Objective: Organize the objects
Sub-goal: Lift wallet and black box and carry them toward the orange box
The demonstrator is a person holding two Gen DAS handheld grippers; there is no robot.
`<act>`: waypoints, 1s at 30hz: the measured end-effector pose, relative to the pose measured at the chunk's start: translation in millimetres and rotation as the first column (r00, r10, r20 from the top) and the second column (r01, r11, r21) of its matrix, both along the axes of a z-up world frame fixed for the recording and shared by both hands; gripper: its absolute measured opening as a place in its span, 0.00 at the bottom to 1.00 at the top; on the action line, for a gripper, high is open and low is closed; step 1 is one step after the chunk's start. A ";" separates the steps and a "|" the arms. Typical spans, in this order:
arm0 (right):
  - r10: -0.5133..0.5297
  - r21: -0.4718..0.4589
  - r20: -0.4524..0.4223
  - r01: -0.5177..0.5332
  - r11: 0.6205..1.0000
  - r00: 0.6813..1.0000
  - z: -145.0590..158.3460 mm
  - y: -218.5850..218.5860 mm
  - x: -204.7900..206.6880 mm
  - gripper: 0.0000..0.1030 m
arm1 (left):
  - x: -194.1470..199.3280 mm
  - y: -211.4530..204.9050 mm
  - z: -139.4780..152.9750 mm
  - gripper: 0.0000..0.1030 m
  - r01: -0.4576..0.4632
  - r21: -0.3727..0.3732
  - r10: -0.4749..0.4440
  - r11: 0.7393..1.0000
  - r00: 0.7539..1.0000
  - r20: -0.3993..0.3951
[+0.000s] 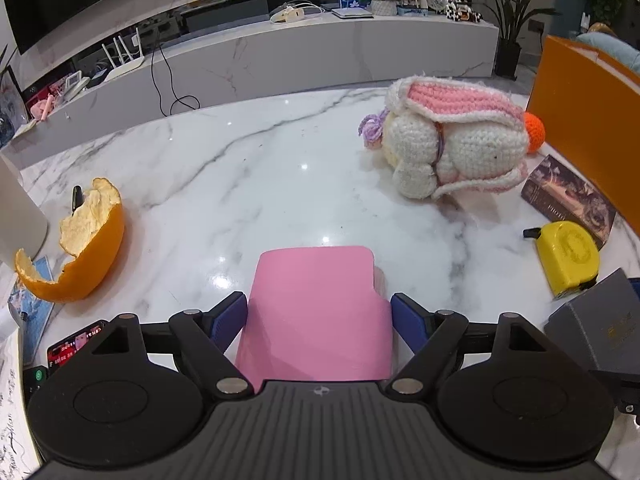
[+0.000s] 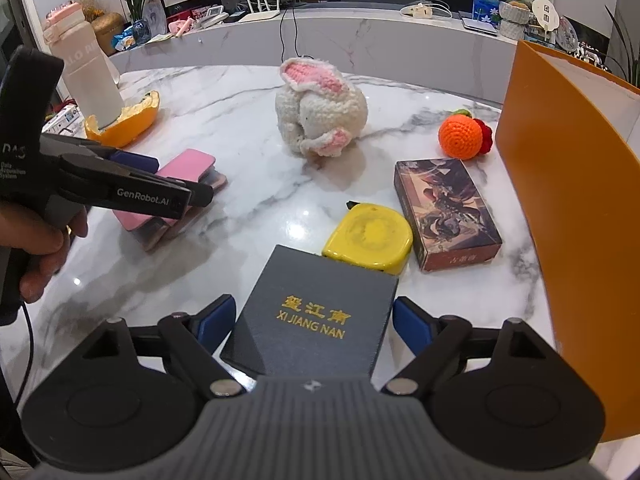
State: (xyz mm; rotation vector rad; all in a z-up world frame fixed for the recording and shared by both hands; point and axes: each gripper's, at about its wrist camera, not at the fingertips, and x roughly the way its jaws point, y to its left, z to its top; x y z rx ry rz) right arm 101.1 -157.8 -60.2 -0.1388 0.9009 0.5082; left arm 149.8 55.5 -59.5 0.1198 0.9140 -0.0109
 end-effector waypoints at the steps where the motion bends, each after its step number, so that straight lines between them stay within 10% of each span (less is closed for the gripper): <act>1: 0.000 -0.004 0.003 0.000 1.000 1.000 -1.0 0.8 -0.4 0.85 | -0.2 -0.3 -0.6 0.90 -0.001 0.004 0.001 1.000 1.000 0.003; 30: -0.017 -0.015 -0.012 0.017 1.000 1.000 -2.2 -3.3 10.6 0.84 | -0.2 -1.4 -3.0 0.88 0.044 -0.115 -0.046 0.992 0.999 -0.017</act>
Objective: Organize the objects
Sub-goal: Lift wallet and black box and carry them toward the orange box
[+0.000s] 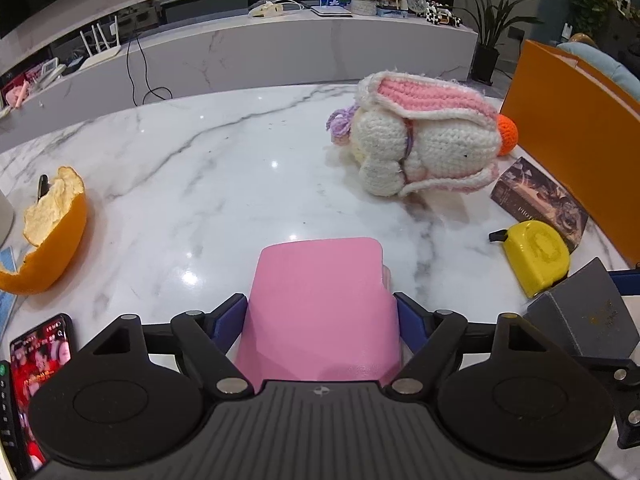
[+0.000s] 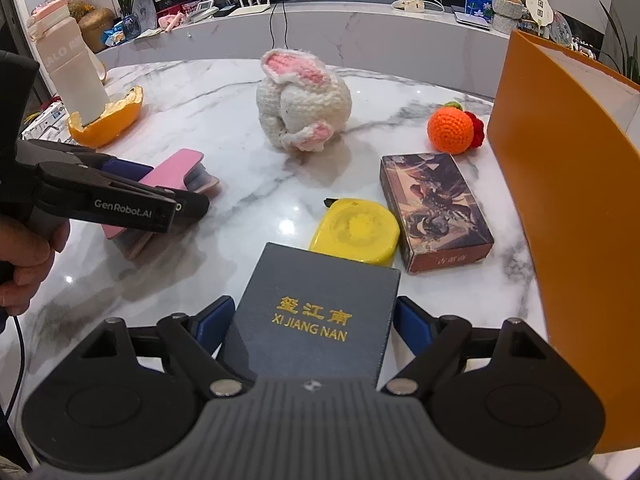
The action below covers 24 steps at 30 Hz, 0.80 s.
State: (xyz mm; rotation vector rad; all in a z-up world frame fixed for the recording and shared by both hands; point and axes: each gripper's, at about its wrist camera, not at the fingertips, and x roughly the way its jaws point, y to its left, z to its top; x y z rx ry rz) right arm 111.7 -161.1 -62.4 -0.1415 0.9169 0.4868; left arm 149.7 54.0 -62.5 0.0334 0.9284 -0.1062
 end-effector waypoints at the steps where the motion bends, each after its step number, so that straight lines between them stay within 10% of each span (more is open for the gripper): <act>1: 0.002 0.002 0.005 -0.002 1.000 1.000 2.0 -0.1 -0.6 0.84 | -0.4 0.3 0.9 0.88 -0.002 -0.009 0.002 1.000 1.000 -0.003; 24: -0.011 0.028 0.097 0.008 1.000 0.995 39.3 -8.2 0.9 0.83 | -8.4 -15.1 32.3 0.86 -0.014 -0.087 0.017 0.996 0.999 0.032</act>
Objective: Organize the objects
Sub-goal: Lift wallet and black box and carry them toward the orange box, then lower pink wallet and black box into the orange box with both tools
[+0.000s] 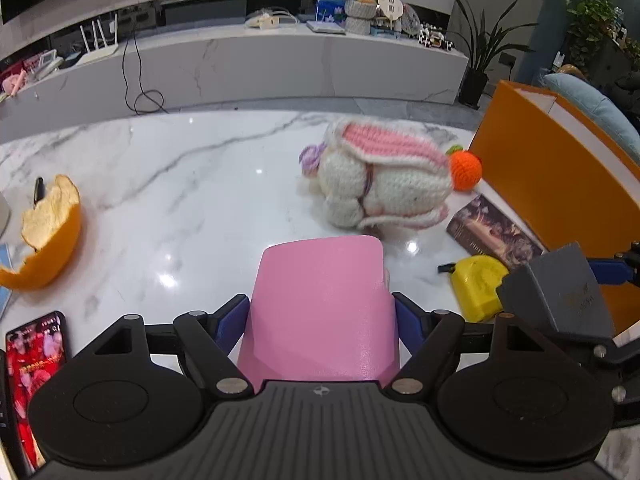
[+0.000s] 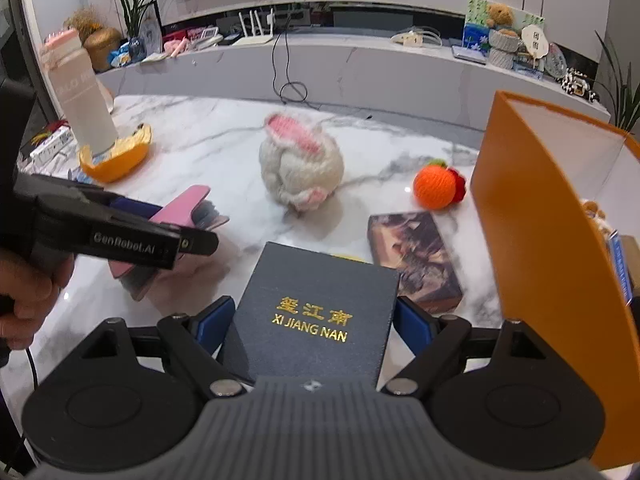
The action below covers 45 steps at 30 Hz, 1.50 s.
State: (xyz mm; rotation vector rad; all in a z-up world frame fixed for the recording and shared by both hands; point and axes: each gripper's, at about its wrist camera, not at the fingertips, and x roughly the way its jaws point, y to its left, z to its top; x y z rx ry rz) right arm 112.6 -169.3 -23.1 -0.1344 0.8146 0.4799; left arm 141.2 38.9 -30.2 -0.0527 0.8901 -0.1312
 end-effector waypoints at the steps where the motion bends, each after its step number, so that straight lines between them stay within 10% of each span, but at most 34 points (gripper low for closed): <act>1: -0.005 0.004 0.008 0.005 1.000 1.000 3.4 -1.6 0.6 0.83 | -0.7 -0.9 3.3 0.86 0.004 -0.008 -0.004 1.000 1.000 0.003; 26: -0.220 0.144 0.200 0.193 0.971 0.955 103.0 -98.3 26.0 0.83 | 26.3 -111.4 94.4 0.85 0.099 -0.098 -0.079 0.990 0.979 0.190; 45: -0.456 0.179 0.097 0.436 0.882 0.884 115.8 -240.5 69.0 0.83 | 80.1 -247.0 116.4 0.85 0.231 -0.053 -0.216 0.971 0.954 0.210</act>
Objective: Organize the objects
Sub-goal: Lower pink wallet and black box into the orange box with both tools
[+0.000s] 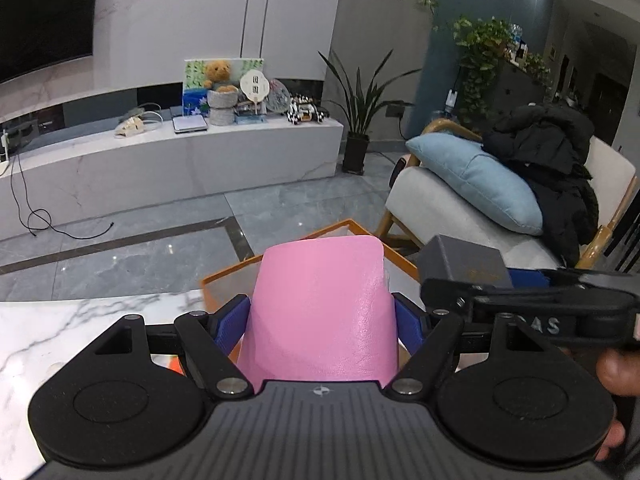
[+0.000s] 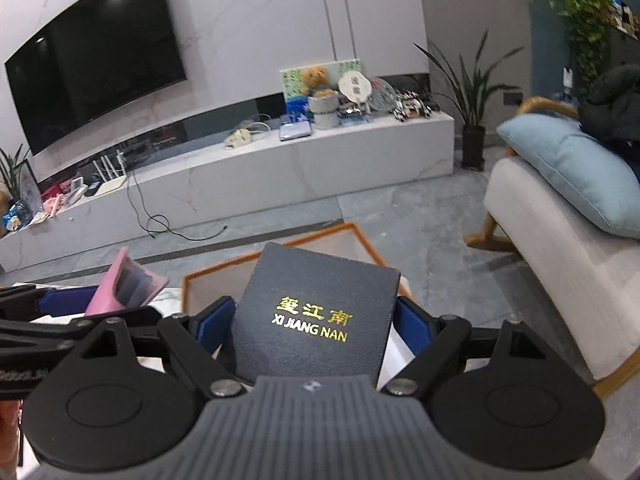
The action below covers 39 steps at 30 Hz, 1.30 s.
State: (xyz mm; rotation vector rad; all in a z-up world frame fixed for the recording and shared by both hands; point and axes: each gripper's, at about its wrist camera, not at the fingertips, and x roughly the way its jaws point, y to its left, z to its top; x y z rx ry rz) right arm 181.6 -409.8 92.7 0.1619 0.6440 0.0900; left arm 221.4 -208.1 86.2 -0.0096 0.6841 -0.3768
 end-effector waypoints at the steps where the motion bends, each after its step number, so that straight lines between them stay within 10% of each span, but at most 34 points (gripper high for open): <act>1: -0.014 -0.004 -0.012 0.014 1.000 1.000 -1.7 -5.2 2.1 0.83 | 5.3 -5.7 -2.0 0.85 -0.001 0.008 0.001 1.000 1.000 -0.006; 28: 0.036 -0.136 -0.169 -0.060 0.989 0.985 -72.4 2.2 55.4 0.83 | 60.8 -57.3 -63.1 0.85 -0.051 0.267 0.088 0.962 0.988 -0.129; 39: 0.037 -0.180 -0.209 -0.076 0.981 0.977 -90.3 8.2 69.4 0.83 | 67.5 -63.3 -81.1 0.85 -0.041 0.262 0.093 0.964 0.978 -0.189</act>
